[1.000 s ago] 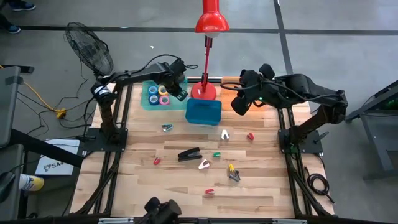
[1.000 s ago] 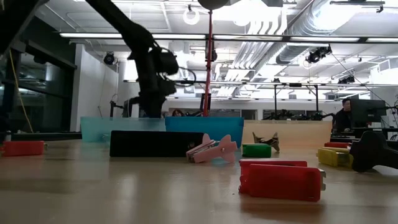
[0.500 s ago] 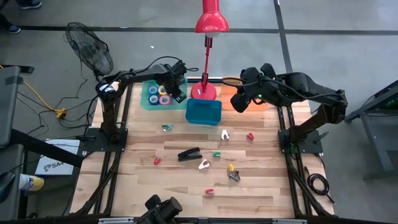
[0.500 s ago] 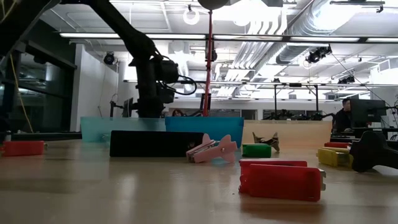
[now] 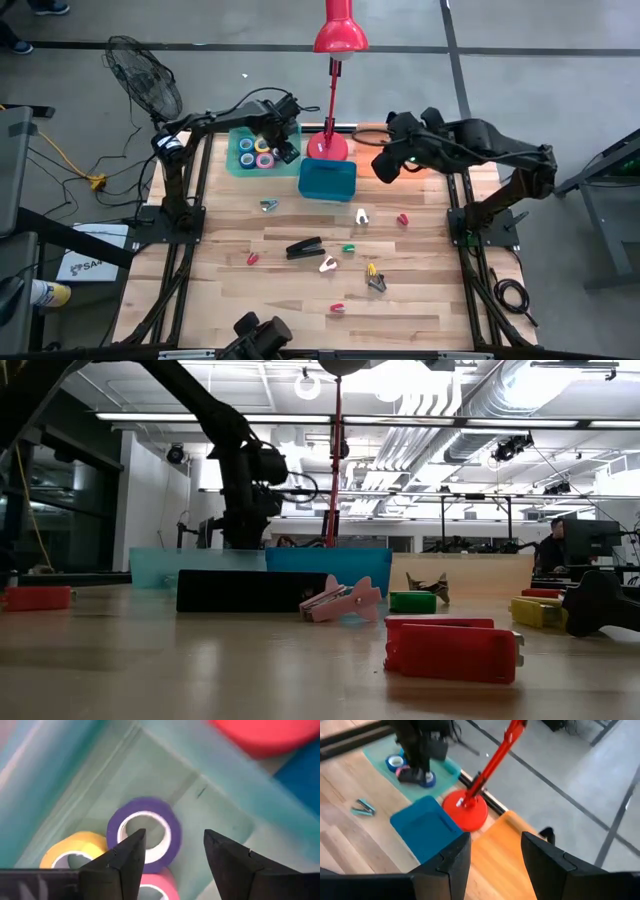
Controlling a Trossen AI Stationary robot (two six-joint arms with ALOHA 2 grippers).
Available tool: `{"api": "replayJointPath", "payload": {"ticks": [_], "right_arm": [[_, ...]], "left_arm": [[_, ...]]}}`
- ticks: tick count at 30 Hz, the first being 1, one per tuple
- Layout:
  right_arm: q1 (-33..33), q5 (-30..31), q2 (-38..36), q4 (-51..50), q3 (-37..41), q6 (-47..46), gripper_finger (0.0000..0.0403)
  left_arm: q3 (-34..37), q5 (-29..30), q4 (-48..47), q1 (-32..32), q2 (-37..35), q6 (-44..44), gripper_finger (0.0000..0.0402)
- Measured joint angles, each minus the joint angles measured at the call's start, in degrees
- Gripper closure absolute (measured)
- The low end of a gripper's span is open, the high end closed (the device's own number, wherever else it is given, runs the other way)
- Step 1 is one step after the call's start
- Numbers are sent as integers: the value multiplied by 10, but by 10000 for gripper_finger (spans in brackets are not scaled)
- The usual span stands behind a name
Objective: Pick and place Stapler, Stapler remover, tape
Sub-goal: Put the gray staple remover into the blue bin
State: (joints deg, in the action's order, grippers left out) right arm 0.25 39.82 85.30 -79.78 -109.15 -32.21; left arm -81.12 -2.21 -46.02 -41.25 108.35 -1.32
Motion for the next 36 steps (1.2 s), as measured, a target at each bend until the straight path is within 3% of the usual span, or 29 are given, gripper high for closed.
{"api": "replayJointPath", "payload": {"ticks": [14, 19, 24, 32, 36], "right_arm": [[2, -192, 0, 16, 160, -170, 237], [2, -219, 0, 53, 225, -232, 238], [2, -251, 0, 139, 305, -310, 238], [2, -312, 0, 376, 451, -363, 238], [8, -291, 0, 441, 497, -393, 237]], "left_arm": [[-2, -65, -14, 0, -119, 1, 204], [-2, -81, -18, 9, -168, 7, 204], [-2, -80, -25, 34, -206, 16, 204], [-2, -42, -45, 98, -239, 45, 204], [-2, -19, -62, 125, -246, 46, 204]]}}
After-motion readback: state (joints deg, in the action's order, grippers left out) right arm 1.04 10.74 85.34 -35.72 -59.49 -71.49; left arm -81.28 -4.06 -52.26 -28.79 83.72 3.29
